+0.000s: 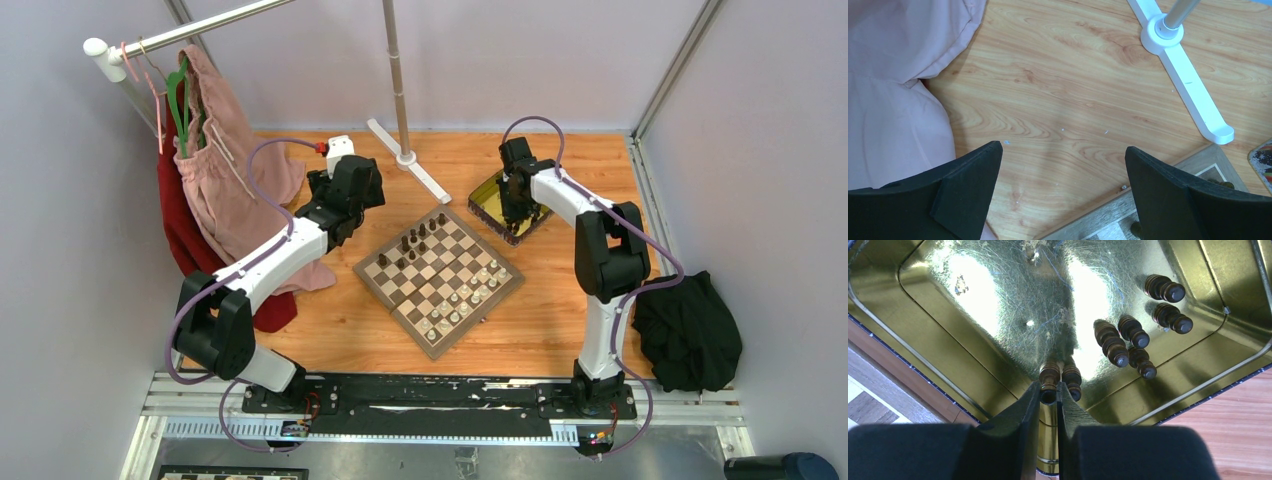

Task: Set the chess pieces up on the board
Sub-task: Pick up the chess piece from the storage box.

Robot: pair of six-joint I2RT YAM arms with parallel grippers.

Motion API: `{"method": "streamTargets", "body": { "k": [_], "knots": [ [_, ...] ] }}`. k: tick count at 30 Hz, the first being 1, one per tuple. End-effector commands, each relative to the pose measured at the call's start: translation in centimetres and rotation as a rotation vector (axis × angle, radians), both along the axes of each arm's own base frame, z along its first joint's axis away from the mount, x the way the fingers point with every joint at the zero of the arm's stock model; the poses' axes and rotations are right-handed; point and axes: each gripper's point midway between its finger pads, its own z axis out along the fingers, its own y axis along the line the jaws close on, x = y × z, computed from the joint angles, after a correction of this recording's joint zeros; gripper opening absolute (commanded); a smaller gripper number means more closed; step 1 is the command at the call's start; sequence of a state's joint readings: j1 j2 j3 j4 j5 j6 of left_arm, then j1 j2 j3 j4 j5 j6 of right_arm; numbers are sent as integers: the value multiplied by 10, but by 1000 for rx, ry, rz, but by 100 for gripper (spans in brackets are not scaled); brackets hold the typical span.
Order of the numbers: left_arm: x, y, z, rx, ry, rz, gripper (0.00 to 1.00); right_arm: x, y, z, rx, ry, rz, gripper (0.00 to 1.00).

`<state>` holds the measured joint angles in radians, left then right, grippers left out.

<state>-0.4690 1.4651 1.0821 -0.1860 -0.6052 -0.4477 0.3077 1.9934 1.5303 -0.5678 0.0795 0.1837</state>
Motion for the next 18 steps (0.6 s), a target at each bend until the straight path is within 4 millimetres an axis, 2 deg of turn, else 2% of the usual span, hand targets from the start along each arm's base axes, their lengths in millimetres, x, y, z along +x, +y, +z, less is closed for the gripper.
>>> {"method": "streamTargets", "body": {
  "k": [1, 18],
  "knots": [
    [0, -1, 7, -1, -21, -1, 100, 4, -5, 13, 9, -17, -21, 0],
    [-3, 2, 6, 6, -19, 4, 100, 18, -7, 31, 17, -71, -38, 0]
  ]
}}
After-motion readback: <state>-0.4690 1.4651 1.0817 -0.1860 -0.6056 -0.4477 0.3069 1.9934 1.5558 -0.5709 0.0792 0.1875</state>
